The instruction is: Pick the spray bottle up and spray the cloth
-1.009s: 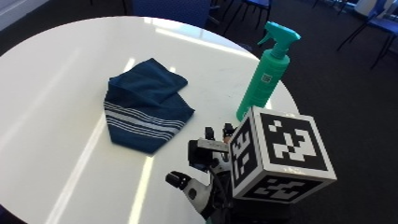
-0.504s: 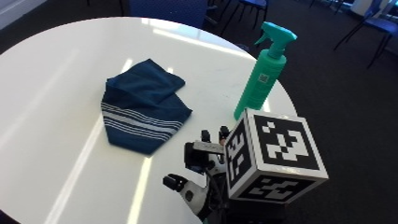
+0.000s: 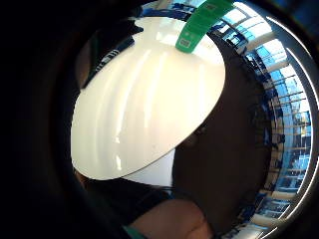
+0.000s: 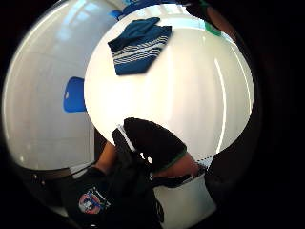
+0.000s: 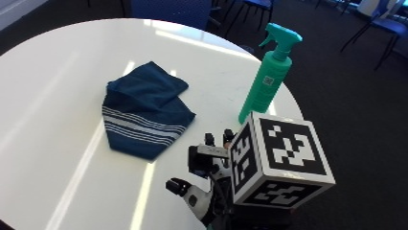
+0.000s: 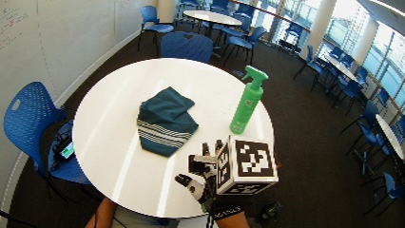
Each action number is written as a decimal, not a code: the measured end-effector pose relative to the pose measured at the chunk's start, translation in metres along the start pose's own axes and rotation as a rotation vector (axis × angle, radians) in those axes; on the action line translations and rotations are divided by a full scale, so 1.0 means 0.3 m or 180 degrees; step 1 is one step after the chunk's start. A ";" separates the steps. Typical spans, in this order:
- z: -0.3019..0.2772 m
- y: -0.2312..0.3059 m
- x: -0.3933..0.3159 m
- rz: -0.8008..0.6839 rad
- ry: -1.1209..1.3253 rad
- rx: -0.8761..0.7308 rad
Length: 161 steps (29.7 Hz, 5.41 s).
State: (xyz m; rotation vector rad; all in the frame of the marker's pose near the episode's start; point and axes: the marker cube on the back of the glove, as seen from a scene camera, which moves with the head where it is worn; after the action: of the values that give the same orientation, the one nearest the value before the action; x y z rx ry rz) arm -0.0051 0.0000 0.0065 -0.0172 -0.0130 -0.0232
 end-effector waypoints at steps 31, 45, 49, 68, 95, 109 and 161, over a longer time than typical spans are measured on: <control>-0.088 -0.230 0.147 0.0419 -0.1094 0.1093; -0.109 -0.382 0.273 0.0390 -0.2055 0.1366; -0.103 -0.433 0.308 0.0459 -0.2276 0.1472; -0.034 -0.694 0.478 0.1118 -0.3451 0.1077; 0.015 -0.798 0.510 0.1040 -0.3903 0.1310; -0.070 -0.859 0.446 0.0595 -0.3730 0.2058; -0.158 -0.836 0.175 -0.0855 -0.2127 0.1021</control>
State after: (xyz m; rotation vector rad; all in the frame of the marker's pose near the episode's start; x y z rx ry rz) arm 0.0421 -0.2529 -0.0360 0.2985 -0.6871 -0.2832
